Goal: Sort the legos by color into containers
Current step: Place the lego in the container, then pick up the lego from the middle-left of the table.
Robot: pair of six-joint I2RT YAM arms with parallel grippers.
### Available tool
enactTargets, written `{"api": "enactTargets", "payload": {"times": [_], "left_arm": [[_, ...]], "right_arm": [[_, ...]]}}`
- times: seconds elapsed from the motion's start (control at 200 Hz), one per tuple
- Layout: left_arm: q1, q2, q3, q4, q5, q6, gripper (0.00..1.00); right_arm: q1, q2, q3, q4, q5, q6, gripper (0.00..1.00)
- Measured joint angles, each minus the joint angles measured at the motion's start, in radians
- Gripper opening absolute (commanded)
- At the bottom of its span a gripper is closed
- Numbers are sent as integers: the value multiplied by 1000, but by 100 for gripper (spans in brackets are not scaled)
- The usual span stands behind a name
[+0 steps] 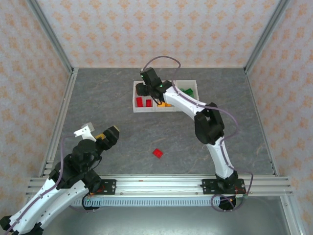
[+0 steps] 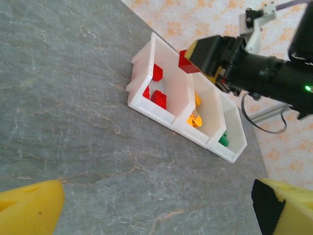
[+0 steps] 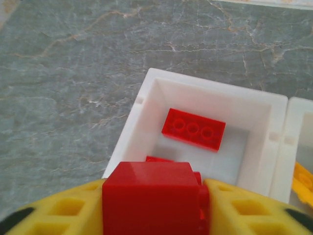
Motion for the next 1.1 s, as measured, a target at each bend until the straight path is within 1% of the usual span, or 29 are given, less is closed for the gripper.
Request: {"api": "enactTargets", "payload": {"times": [0.06, 0.12, 0.275, 0.345, 0.43, 0.501, 0.646, 0.781, 0.921, 1.026, 1.101], "left_arm": [[0, 13, -6, 4, 20, -14, 99], [0, 36, -17, 6, 43, -28, 99], [0, 127, -85, 34, 117, -80, 93], [0, 171, -135, 76, 165, -107, 92], [-2, 239, -181, 127, 220, -134, 92], [-17, 297, -187, 158, 241, -151, 92], [-80, 435, -184, 257, 254, -171, 91], [-161, 623, -146, 340, 251, -197, 92], [-245, 819, -63, 421, 246, -225, 94], [-291, 938, -2, 496, 243, -257, 94], [-326, 1011, 48, 513, 233, -279, 94]], "right_arm": [[-8, 40, 62, -31, -7, 2, 73], [-13, 52, 93, -62, -11, -1, 78], [-12, 42, 112, -114, -15, -11, 83], [-11, 11, 80, -127, -19, -11, 84], [-8, -87, -46, -124, -14, -11, 88], [-6, -215, -198, -111, -3, -8, 91], [-5, -512, -498, -66, 44, 14, 96], [-6, -743, -738, -11, 89, 50, 98], [-7, -864, -922, -3, 142, 85, 97], [-8, -922, -1016, -6, 171, 110, 96], [-9, -969, -1071, -6, 186, 123, 95]]}}
